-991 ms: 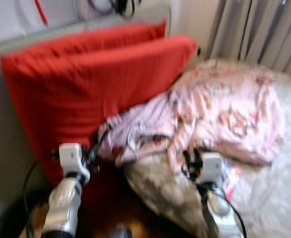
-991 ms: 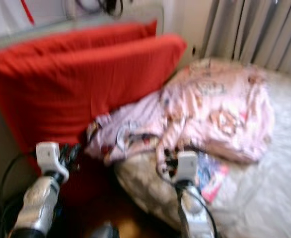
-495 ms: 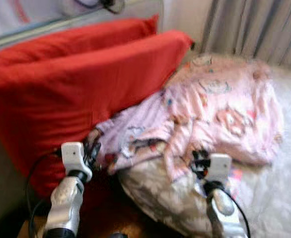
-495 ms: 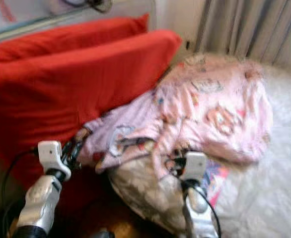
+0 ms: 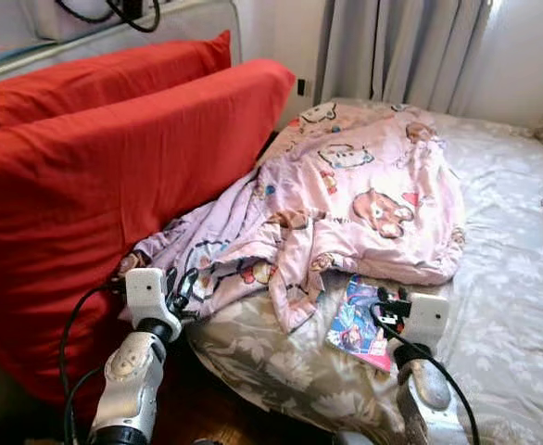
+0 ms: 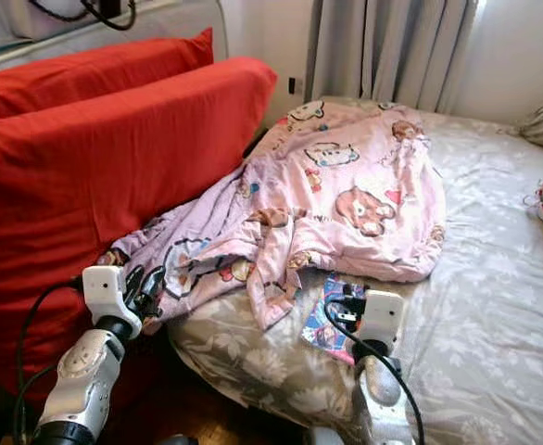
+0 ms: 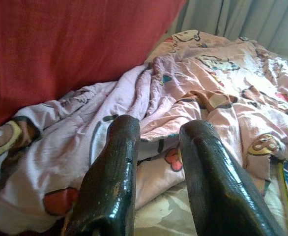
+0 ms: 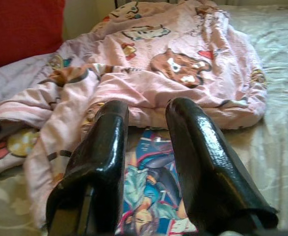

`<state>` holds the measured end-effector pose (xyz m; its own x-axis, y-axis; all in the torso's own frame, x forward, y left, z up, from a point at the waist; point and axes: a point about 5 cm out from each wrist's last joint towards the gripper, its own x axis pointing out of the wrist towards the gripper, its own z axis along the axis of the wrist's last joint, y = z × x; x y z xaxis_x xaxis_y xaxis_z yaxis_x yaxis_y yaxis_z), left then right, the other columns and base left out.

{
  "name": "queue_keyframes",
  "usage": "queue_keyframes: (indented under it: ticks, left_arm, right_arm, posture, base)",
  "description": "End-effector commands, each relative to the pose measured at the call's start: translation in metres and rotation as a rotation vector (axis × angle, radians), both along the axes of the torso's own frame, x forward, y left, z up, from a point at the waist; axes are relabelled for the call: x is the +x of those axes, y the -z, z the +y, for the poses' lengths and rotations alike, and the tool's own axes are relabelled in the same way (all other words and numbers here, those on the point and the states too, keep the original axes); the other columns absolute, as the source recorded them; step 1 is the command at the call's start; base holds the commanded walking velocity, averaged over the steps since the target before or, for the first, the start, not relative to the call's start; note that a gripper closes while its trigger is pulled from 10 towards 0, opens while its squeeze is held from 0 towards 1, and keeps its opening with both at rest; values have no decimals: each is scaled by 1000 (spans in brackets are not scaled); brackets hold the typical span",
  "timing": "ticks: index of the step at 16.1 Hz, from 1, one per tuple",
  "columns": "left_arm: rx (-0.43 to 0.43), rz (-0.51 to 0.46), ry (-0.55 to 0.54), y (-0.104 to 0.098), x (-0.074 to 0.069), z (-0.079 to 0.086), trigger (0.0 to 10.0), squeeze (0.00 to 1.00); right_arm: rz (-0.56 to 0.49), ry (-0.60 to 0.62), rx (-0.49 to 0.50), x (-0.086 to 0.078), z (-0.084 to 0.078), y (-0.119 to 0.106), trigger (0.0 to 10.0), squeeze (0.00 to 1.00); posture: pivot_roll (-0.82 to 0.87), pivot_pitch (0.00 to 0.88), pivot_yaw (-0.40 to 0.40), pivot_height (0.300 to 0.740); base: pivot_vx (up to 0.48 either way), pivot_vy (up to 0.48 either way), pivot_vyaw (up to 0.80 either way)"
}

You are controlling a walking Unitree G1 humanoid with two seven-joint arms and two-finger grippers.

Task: Clean up the room

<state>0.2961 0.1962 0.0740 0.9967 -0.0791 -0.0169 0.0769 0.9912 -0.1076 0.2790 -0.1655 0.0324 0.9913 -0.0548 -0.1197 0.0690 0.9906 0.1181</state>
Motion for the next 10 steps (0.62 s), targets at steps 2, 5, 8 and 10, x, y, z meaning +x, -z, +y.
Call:
queue_keyframes:
  ticks: [2, 5, 8, 10]
  left_arm:
    - [0, 12, -6, 0, 0, 3, 10000, 0]
    - [-4, 17, -5, 2, -1, 2, 10000, 0]
    - [-4, 18, -6, 2, -1, 2, 10000, 0]
    - [-2, 17, -9, 2, -1, 3, 10000, 0]
  right_arm:
    - [9, 4, 10, 1, 0, 1, 10000, 0]
    - [9, 5, 2, 1, -1, 1, 10000, 0]
    - [1, 16, -1, 2, -2, 0, 10000, 0]
    - [1, 25, -5, 2, -4, 0, 10000, 0]
  posture:
    - [-2, 0, 7, 648]
    - [-2, 0, 7, 648]
    - [-2, 0, 7, 648]
    - [2, 0, 7, 648]
  base:
    - [0, 0, -688]
    - [160, 0, -640]
    - [80, 0, 0]
    - [0, 0, 0]
